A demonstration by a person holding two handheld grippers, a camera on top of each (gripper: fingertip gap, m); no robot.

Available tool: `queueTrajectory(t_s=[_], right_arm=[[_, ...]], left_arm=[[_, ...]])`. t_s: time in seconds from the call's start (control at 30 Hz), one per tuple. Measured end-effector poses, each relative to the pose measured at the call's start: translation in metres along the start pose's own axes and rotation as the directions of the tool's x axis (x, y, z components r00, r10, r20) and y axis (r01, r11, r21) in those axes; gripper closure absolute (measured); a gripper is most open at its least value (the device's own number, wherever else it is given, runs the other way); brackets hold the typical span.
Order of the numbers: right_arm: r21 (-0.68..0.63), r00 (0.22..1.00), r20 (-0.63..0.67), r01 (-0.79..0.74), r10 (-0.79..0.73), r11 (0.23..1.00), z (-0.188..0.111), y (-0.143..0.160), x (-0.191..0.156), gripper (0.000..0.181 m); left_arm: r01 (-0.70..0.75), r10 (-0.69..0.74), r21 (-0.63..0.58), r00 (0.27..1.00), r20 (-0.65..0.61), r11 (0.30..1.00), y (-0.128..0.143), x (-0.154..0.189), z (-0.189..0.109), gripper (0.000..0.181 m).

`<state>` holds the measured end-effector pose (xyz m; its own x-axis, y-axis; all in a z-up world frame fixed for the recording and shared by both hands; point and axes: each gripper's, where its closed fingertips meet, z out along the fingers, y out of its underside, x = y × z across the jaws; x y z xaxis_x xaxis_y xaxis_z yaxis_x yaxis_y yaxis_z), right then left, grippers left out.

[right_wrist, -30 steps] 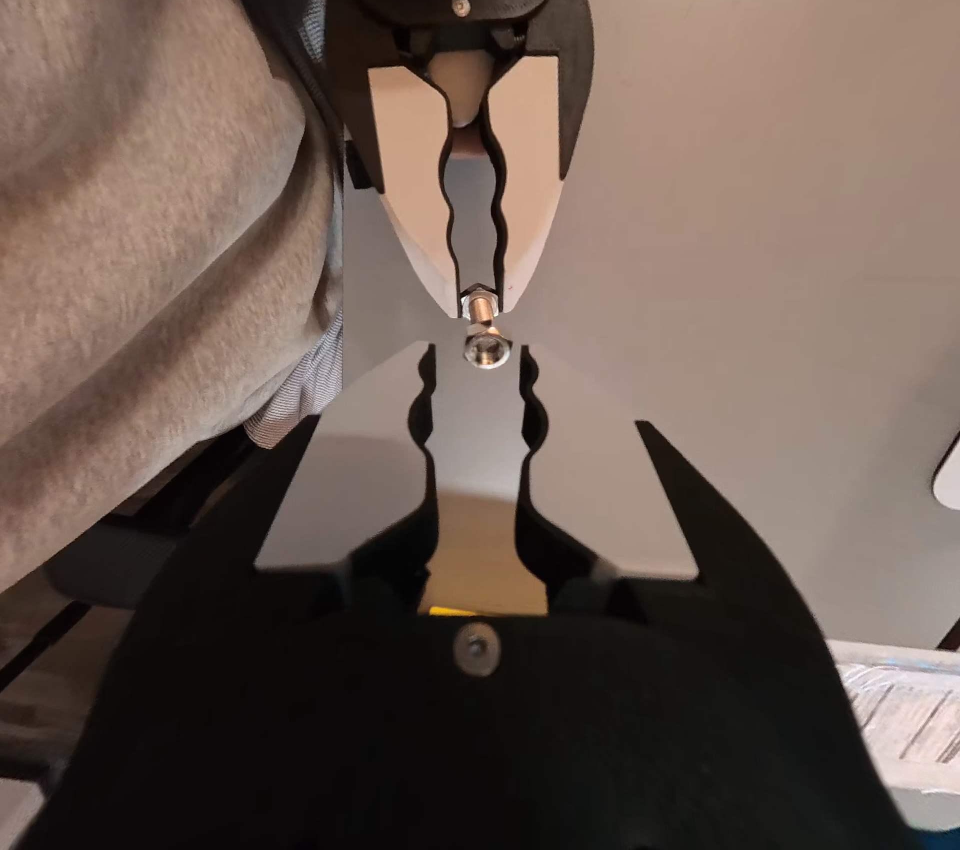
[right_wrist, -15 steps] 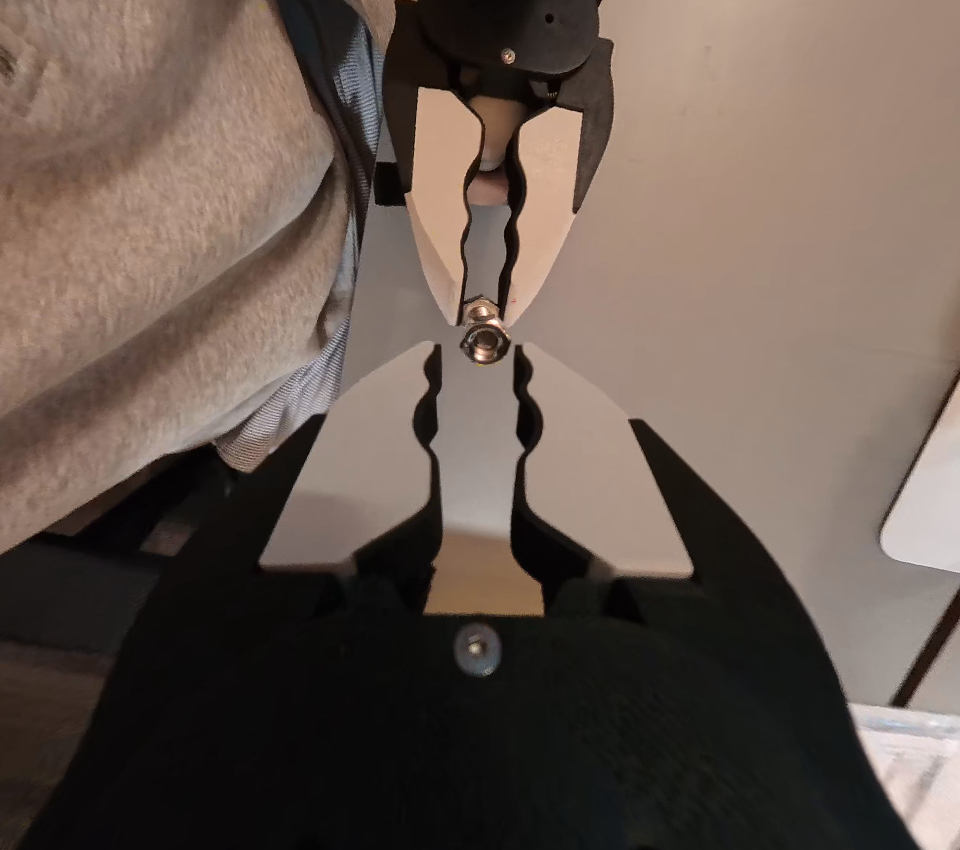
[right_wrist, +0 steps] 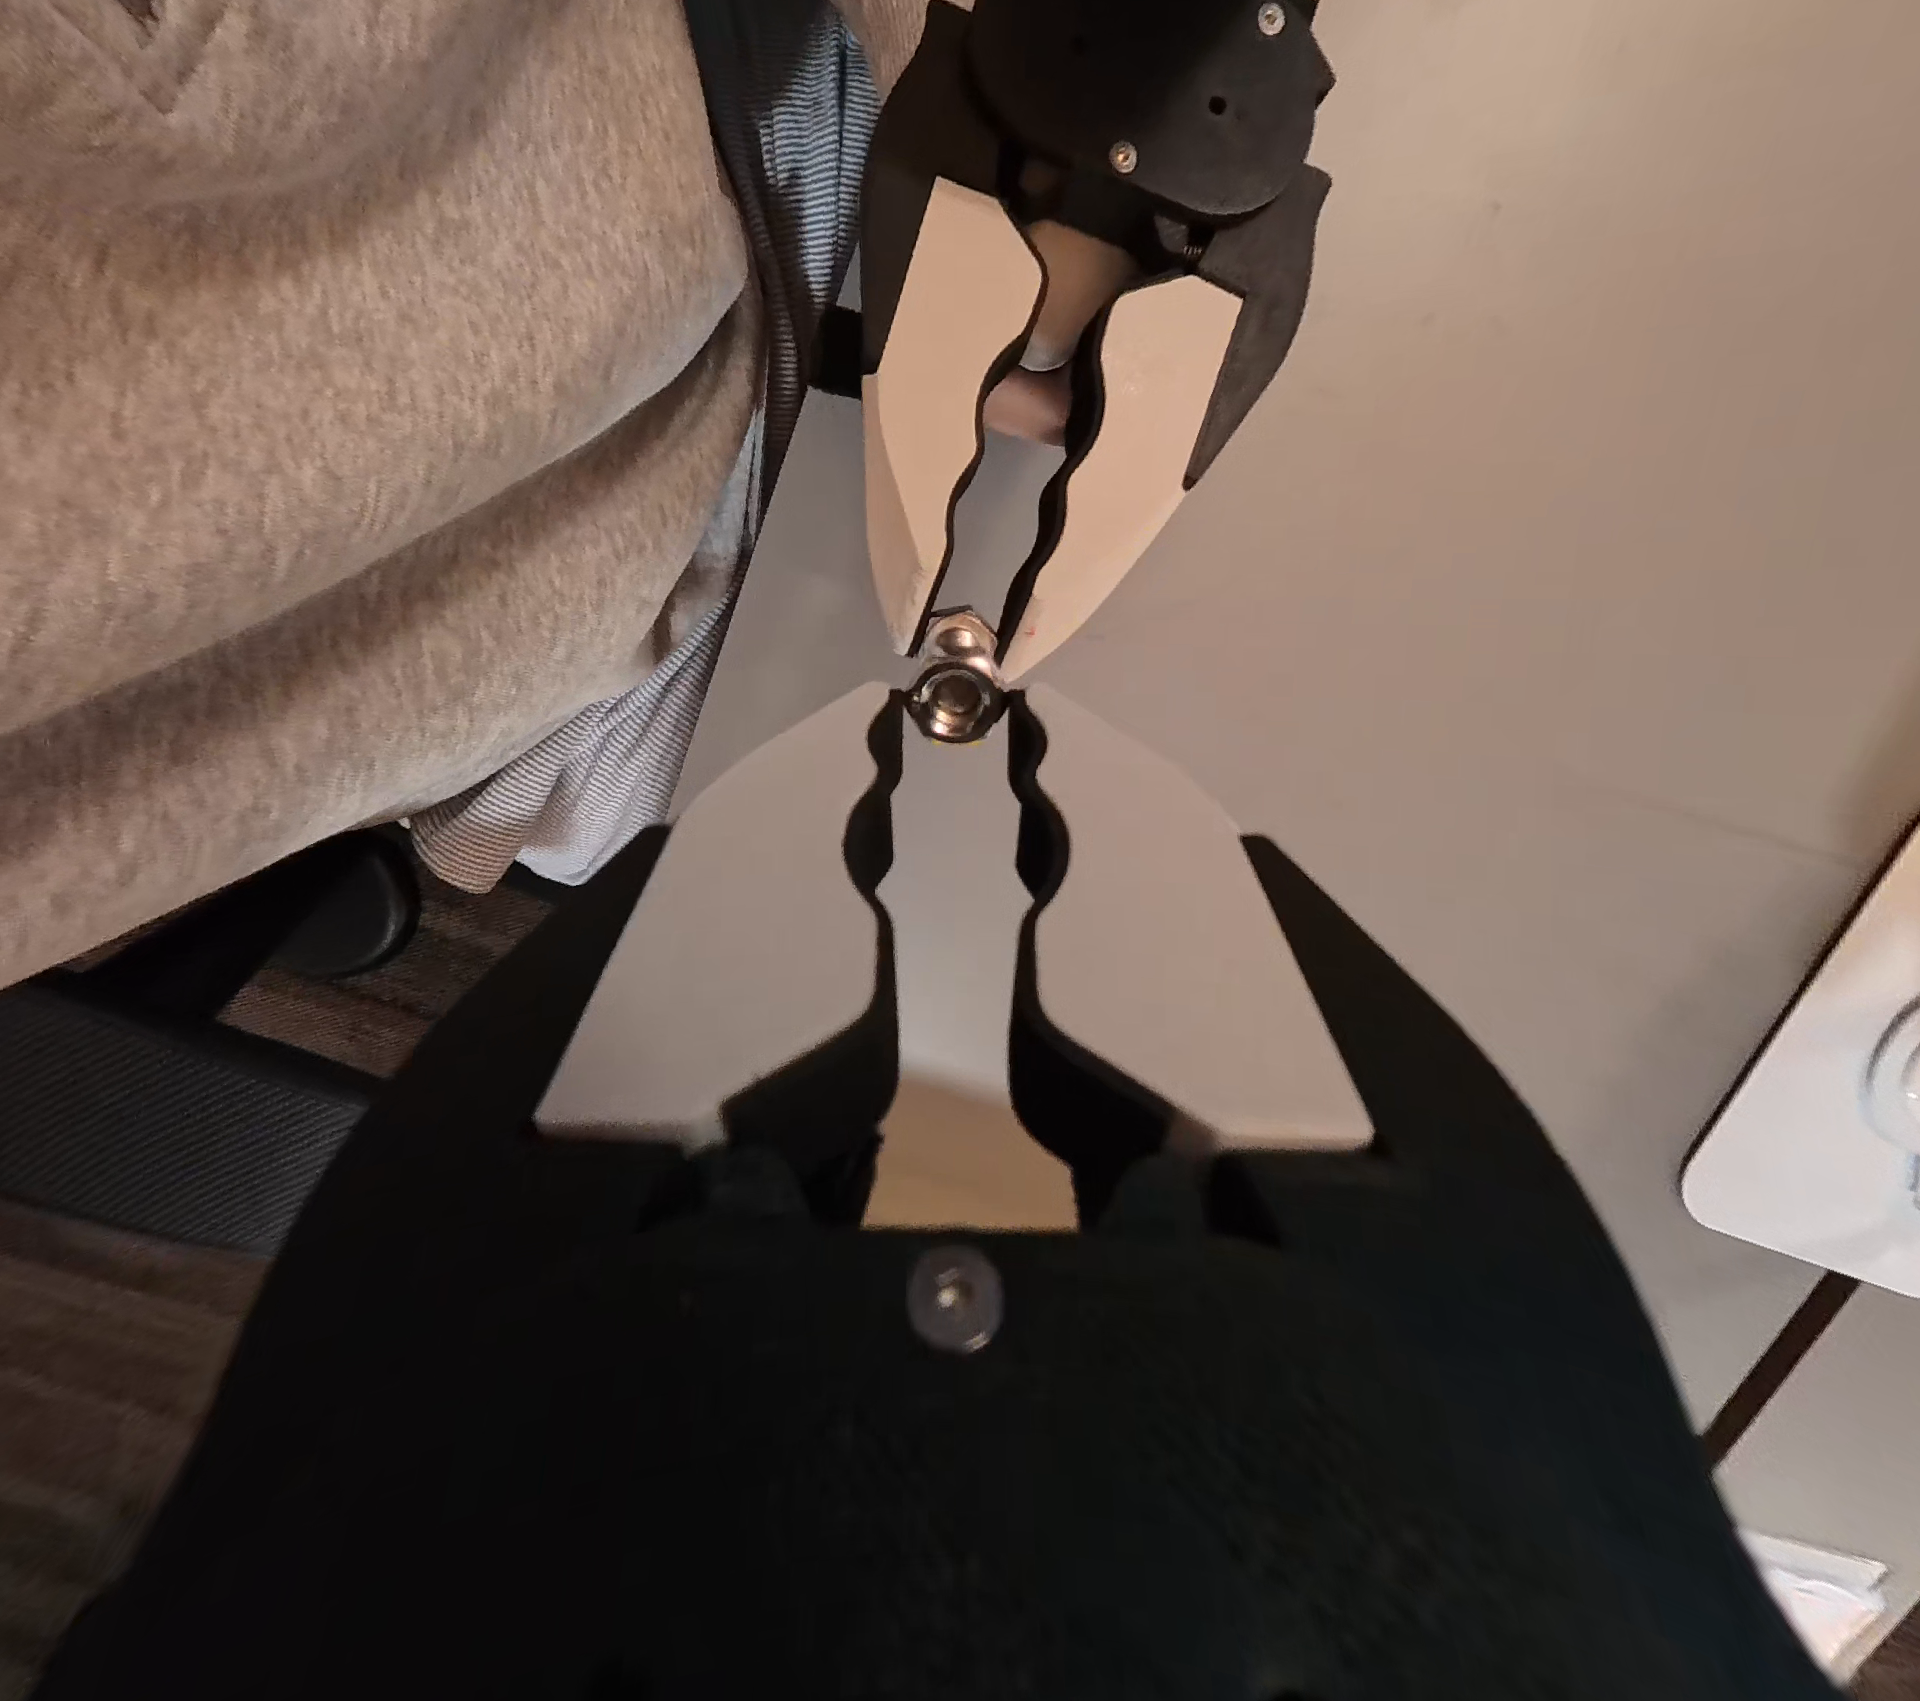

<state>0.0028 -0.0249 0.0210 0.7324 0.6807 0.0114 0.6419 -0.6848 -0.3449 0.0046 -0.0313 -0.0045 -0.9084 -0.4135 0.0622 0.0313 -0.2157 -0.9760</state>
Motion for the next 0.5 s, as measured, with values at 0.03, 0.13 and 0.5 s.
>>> queueTrajectory(t_s=[0.03,0.13,0.5], right_arm=[[-0.005,1.000,0.005,-0.009,0.009,1.000,0.0000,0.0005,-0.0002,0.162],[-0.019,0.999,0.017,-0.041,0.042,0.999,0.0003,0.0013,-0.0008,0.162],[-0.019,0.998,0.010,-0.061,0.061,0.998,0.0009,0.0015,0.0018,0.162]], left_arm=[[-0.002,0.002,-0.002,1.000,0.000,1.000,0.0002,0.0002,0.0004,0.164],[-0.008,0.008,-0.010,1.000,0.002,1.000,0.0009,0.0007,0.0011,0.164],[0.036,-0.036,-0.010,0.999,-0.004,0.999,0.0009,-0.0017,0.0009,0.164]])
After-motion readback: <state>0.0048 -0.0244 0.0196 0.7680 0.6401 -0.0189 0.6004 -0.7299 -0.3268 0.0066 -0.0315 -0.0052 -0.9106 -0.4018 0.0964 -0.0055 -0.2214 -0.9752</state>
